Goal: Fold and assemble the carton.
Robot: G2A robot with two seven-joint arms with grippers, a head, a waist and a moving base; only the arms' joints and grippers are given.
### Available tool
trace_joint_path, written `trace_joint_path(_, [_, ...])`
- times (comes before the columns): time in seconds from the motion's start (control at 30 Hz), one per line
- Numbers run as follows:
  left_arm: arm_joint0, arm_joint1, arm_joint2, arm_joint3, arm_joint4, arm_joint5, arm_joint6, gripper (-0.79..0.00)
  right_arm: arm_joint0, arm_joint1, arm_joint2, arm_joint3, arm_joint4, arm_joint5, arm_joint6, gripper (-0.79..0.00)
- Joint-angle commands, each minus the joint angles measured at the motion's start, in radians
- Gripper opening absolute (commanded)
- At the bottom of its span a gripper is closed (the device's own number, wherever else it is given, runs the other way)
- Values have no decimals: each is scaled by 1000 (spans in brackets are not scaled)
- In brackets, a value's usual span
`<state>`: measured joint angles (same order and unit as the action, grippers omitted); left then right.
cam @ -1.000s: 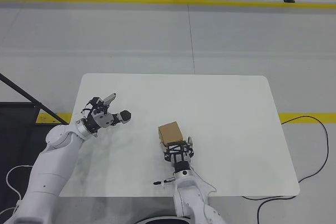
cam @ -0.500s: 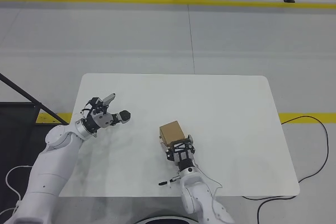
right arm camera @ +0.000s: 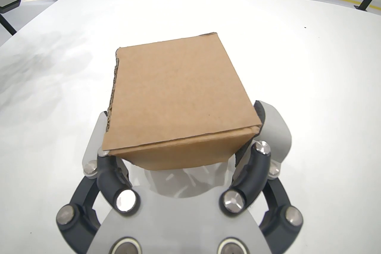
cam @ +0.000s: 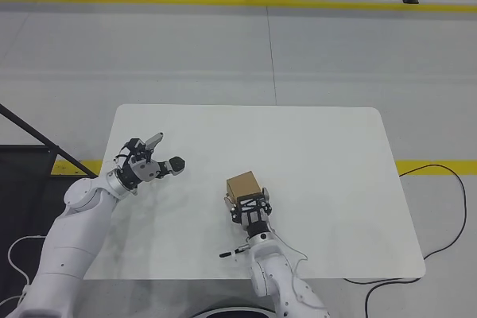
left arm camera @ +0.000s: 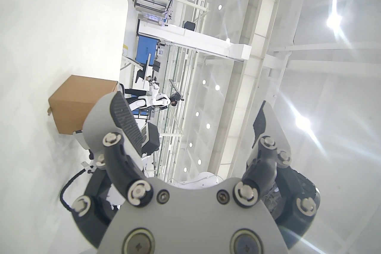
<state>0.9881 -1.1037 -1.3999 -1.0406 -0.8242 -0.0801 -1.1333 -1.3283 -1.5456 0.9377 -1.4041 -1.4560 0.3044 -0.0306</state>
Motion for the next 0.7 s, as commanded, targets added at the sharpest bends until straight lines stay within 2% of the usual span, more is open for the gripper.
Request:
trace_joint_path(0.0, [0, 0, -1, 1, 0, 0, -1, 0, 1, -2, -1, 3, 3, 7, -2, -200])
trace_joint_path(0.07, [0, 0, -1, 2, 1, 1, -1, 0, 1, -4, -3, 6, 4, 12, -5, -268])
trace_joint_path(0.1, [-1, 0, -1, 2, 1, 2, -1, 0, 1, -5, -3, 7, 4, 13, -7, -342])
trace_joint_path(0.17, [-1, 0, -1, 3, 1, 2, -1, 0, -1, -7, -4, 7, 5, 16, -9, -394])
trace_joint_path(0.53, [-2, -1, 0, 5, -2, -1, -2, 0, -24, -6, 4, -27, -20, 7, -15, -394])
trace_joint_path(0.67, [-2, -1, 0, 4, 0, -1, -2, 0, -29, -5, 8, -34, -29, -4, -6, -323])
